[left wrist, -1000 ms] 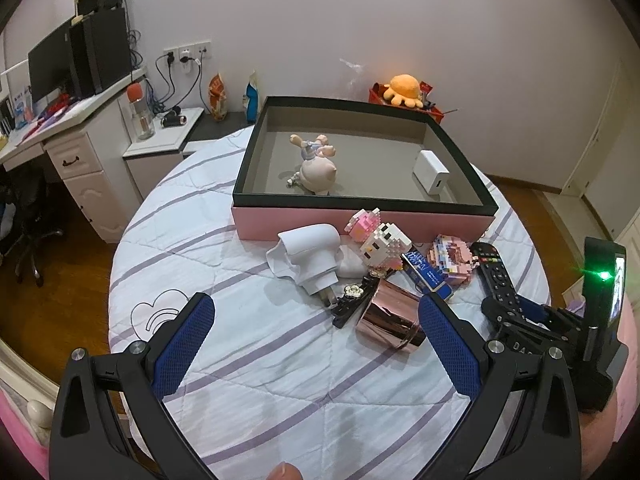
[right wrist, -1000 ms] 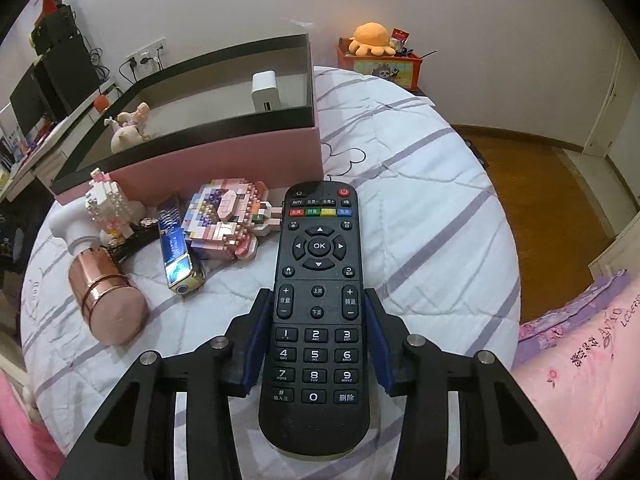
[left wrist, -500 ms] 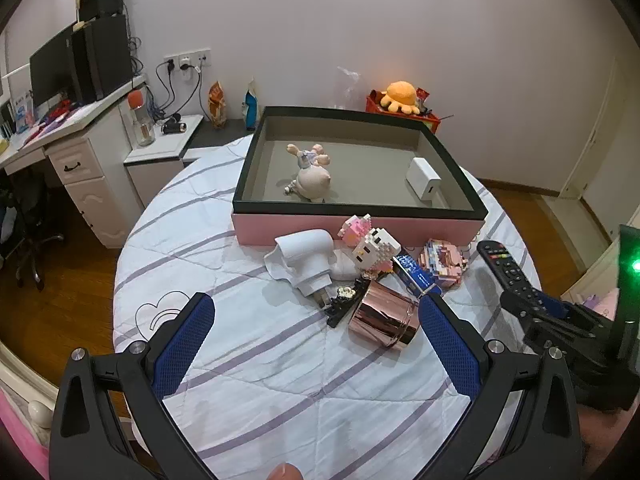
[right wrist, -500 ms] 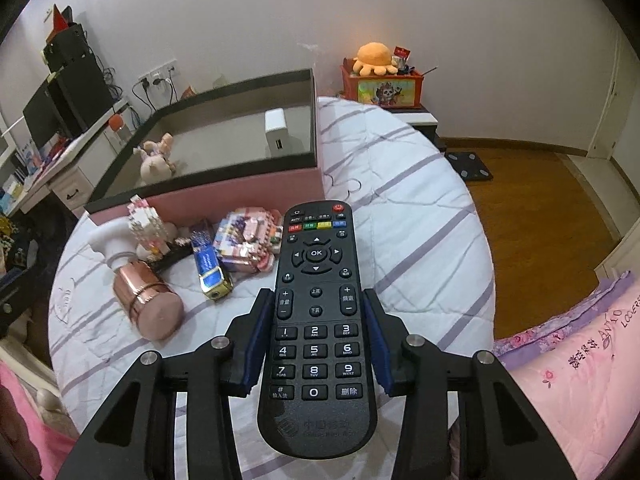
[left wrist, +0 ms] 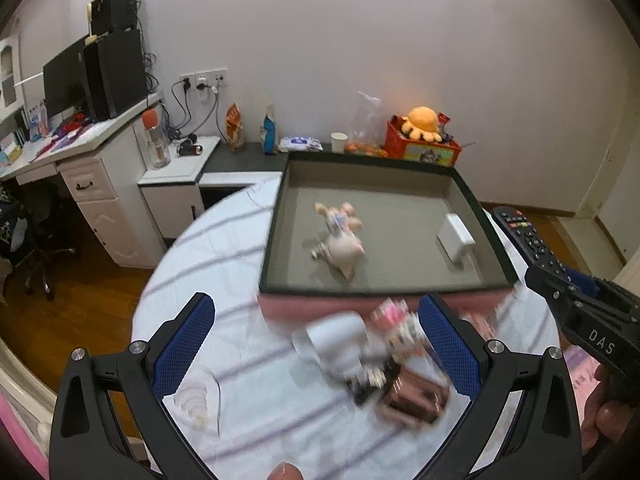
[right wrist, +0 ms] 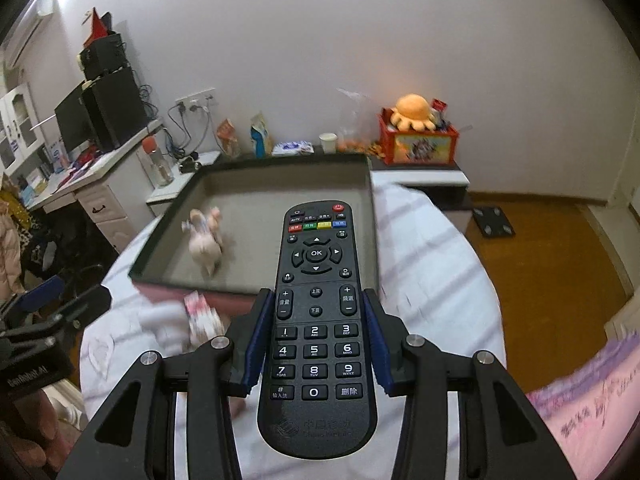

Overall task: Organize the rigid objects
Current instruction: 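Carry the black remote with the right gripper into the box and release, then withdraw the open right gripper from the box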

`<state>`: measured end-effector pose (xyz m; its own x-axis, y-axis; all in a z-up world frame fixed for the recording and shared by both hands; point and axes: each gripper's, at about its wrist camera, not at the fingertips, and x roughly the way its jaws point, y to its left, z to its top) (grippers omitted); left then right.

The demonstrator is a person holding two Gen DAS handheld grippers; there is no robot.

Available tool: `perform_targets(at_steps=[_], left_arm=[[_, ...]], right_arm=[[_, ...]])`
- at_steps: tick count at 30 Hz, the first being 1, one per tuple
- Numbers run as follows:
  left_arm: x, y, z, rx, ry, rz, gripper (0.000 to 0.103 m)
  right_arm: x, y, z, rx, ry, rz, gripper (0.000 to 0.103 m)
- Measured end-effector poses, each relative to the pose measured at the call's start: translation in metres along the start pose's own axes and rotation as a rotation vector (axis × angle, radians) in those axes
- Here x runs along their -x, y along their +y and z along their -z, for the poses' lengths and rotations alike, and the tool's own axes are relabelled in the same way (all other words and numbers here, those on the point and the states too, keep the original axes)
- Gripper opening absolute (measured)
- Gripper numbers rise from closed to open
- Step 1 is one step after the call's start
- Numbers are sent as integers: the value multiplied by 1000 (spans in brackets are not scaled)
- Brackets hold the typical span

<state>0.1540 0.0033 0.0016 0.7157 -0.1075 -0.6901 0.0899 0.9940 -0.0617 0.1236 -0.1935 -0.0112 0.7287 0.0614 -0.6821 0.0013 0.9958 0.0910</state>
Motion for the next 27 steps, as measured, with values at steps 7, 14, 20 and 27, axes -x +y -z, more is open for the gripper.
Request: perform_targets(at_steps=[7, 14, 20, 27], left_arm=[[-53, 17, -37, 31, 7, -53, 103], [-102, 31, -51, 60, 43, -71, 103], [-121, 35, -47, 63, 70, -68, 103], [-111, 36, -42, 72, 69, -57, 103]], right_arm=[[-64, 19, -43, 42, 34, -24, 44], [-138, 33, -58, 71, 131, -35, 44], [-178, 48, -52, 116, 206, -28, 45], [-168, 50, -50, 126, 221, -9, 83]])
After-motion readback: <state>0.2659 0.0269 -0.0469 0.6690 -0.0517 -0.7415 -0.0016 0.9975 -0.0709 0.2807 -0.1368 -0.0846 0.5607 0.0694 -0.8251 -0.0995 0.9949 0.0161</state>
